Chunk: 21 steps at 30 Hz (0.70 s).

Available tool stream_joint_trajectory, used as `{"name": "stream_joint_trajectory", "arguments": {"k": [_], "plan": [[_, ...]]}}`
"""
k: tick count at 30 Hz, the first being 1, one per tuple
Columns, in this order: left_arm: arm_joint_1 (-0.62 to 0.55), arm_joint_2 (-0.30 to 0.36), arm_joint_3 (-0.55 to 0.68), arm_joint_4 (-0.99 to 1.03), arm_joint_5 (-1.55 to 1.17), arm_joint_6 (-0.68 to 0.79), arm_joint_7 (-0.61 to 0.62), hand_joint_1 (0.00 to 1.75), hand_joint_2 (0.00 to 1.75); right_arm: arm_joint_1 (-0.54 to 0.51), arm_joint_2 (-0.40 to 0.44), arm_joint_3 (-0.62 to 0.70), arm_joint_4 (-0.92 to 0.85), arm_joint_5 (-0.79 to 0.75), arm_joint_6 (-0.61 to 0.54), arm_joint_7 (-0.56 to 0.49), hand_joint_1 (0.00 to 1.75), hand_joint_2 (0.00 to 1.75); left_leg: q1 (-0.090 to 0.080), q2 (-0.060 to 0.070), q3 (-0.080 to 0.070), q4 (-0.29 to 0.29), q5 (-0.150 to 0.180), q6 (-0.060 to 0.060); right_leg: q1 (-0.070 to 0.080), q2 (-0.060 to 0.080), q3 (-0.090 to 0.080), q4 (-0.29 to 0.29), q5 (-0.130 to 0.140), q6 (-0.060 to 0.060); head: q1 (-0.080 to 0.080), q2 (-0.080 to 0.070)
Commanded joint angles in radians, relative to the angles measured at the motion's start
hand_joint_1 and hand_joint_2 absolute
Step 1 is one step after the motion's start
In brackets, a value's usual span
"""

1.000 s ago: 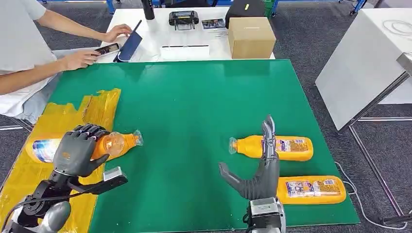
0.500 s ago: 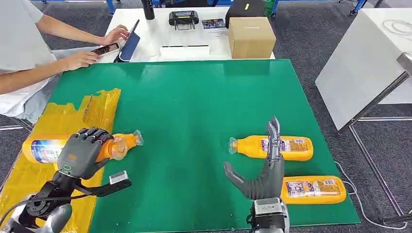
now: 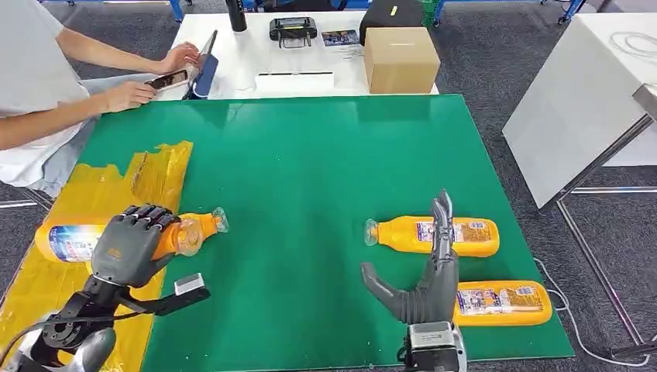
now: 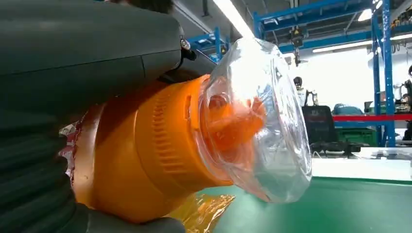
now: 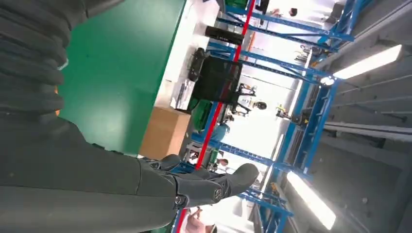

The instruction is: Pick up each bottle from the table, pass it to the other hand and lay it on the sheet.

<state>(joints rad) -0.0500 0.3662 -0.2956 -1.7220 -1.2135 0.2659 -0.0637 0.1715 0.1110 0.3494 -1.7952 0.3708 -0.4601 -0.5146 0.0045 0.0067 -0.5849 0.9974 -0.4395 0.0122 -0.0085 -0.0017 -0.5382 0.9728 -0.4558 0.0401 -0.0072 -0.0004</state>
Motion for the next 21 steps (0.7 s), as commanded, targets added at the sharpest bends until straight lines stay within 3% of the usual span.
{"name": "stream_joint_trajectory", "arguments": {"k": [1, 21], "plan": [[-0.022, -0.039, -0.01, 0.031, 0.013, -0.008, 0.006, 1.75, 1.75, 0.0, -0.003, -0.031, -0.01, 0.005, -0.002, 0.002, 0.0, 1.75, 0.001, -0.002, 0.003, 0.0, -0.001, 0.0, 0.001, -0.001, 0.004, -0.002, -0.001, -0.001, 0.0, 0.0], [-0.029, -0.046, -0.006, 0.045, 0.028, -0.009, 0.009, 1.75, 1.75, -0.01, -0.002, -0.033, 0.013, 0.005, -0.003, 0.01, 0.0, 1.75, 0.001, -0.002, 0.005, -0.001, -0.001, 0.0, 0.001, -0.001, 0.006, -0.002, -0.001, -0.001, 0.0, 0.0]]}}
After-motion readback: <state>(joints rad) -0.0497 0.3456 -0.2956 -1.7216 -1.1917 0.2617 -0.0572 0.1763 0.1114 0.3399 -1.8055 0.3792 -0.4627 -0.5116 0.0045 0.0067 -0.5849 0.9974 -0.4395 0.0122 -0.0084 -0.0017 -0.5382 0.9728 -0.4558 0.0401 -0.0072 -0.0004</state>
